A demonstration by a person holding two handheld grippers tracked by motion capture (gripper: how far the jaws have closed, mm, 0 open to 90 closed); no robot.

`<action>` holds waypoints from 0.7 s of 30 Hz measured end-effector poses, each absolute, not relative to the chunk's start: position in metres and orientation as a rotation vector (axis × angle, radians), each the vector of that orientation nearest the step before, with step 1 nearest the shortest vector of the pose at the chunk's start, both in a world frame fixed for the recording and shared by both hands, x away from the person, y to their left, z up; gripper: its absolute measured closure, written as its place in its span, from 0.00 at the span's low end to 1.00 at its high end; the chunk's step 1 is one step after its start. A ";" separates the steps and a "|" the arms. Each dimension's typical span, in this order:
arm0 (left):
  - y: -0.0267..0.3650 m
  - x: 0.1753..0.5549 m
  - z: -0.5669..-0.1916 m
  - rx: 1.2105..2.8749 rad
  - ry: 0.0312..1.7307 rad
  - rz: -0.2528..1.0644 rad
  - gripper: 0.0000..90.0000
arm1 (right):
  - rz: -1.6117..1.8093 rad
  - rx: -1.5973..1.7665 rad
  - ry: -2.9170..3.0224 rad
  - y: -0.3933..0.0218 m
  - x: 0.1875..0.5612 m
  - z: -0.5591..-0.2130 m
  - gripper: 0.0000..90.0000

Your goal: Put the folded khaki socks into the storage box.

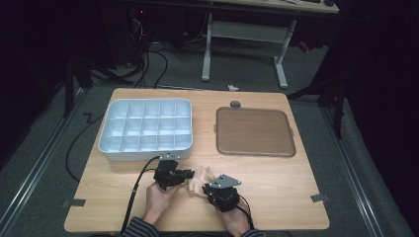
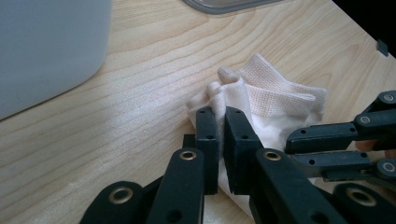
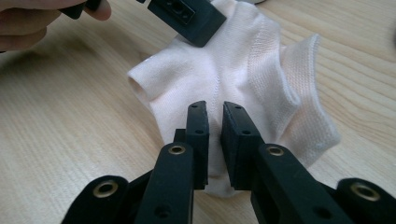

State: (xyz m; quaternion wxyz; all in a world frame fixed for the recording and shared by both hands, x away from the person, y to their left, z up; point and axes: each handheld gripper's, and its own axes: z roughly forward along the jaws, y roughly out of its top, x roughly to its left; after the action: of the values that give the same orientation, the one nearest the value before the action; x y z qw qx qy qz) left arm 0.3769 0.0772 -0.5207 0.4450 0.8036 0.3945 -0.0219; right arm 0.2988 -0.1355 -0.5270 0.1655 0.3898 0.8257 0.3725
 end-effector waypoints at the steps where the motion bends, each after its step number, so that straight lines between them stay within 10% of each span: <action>1: 0.077 0.376 -0.520 1.995 0.975 -0.049 0.95 | 1.071 1.103 2.362 -0.136 0.300 -0.527 0.88; 21: 0.077 0.371 -0.521 2.016 0.940 -0.051 0.95 | 1.118 1.199 2.317 -0.133 0.327 -0.515 0.96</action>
State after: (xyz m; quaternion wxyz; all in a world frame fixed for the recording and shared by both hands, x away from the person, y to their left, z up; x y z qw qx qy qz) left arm 0.3706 0.0768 -0.5212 0.4423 0.8127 0.3787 -0.0207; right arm 0.3266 -0.1329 -0.5147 0.1510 0.4176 0.8069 0.3895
